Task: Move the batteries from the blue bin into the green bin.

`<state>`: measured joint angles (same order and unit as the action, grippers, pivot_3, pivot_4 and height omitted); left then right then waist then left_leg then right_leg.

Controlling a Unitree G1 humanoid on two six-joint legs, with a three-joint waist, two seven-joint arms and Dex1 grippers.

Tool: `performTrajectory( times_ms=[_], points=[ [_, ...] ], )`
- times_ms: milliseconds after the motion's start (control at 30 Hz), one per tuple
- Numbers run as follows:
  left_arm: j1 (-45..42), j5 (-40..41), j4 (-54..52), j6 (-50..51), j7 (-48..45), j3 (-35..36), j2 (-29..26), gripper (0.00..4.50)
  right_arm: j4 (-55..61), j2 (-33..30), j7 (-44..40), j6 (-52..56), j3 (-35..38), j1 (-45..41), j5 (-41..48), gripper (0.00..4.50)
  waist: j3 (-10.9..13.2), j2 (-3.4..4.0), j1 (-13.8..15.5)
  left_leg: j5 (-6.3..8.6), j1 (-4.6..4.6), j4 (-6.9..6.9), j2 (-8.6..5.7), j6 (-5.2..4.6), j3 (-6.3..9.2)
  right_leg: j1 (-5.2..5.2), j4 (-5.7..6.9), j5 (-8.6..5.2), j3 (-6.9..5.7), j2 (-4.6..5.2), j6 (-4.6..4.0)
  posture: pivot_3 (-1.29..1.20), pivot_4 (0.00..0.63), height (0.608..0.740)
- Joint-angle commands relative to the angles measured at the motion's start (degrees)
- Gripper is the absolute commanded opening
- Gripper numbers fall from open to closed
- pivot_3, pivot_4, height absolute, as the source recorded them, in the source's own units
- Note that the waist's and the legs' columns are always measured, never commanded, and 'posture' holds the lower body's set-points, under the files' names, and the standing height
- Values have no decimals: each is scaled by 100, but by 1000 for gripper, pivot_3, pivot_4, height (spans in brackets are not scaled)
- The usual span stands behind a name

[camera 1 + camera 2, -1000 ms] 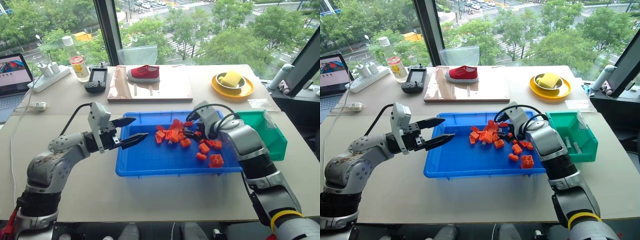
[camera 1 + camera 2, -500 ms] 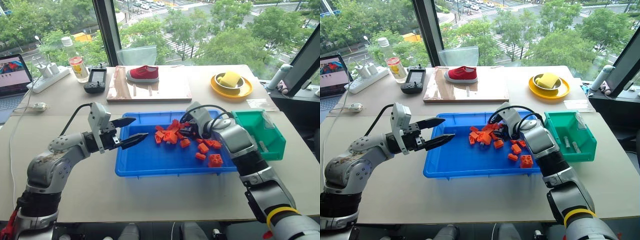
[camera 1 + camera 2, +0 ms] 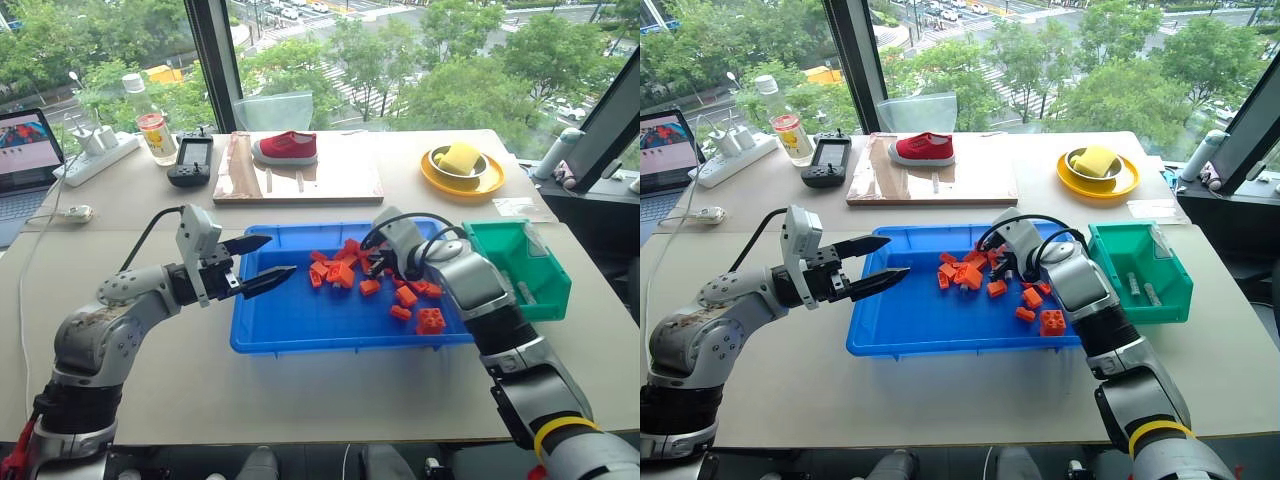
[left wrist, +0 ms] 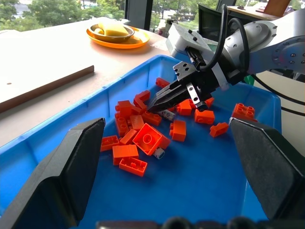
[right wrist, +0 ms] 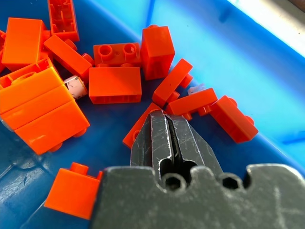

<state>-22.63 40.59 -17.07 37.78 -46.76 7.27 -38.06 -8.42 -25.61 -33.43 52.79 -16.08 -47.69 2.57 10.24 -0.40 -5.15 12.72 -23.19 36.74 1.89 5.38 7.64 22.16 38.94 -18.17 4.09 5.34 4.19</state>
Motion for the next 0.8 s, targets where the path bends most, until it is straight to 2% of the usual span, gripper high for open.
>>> performTrajectory(
  times_ms=[33, 167, 500, 800],
  points=[
    [-56, 47, -154, -19, -25, 84, -33, 4500, 527, -64, 52, 387, 331, 61, 115, 39, 0, 0, 0, 0, 0, 0, 0, 0, 0, 0, 0, 0, 0, 0, 0, 0, 150, 740],
    [-54, 43, -147, -24, -28, 70, -19, 4500, 985, -232, 32, 507, 444, 212, 151, 1105, 0, 0, -11, 0, -4, 0, 0, 0, 0, 3, 0, 0, 0, 0, 0, 0, 150, 740],
    [-75, 24, -106, -42, -58, 44, -10, 4500, 1720, -398, 139, 957, 739, 439, 286, 4460, 1, 0, -27, 0, -4, -1, 0, -1, 0, 4, 0, 0, 0, -1, 0, 0, 150, 740],
    [-117, 2, -67, -60, -76, 28, 5, 4500, 1672, -379, 170, 807, 365, 556, 188, 4460, 1, 0, -29, 0, -5, -1, 0, -1, 0, 4, -1, 0, 0, -1, 0, 0, 150, 740]
  ],
)
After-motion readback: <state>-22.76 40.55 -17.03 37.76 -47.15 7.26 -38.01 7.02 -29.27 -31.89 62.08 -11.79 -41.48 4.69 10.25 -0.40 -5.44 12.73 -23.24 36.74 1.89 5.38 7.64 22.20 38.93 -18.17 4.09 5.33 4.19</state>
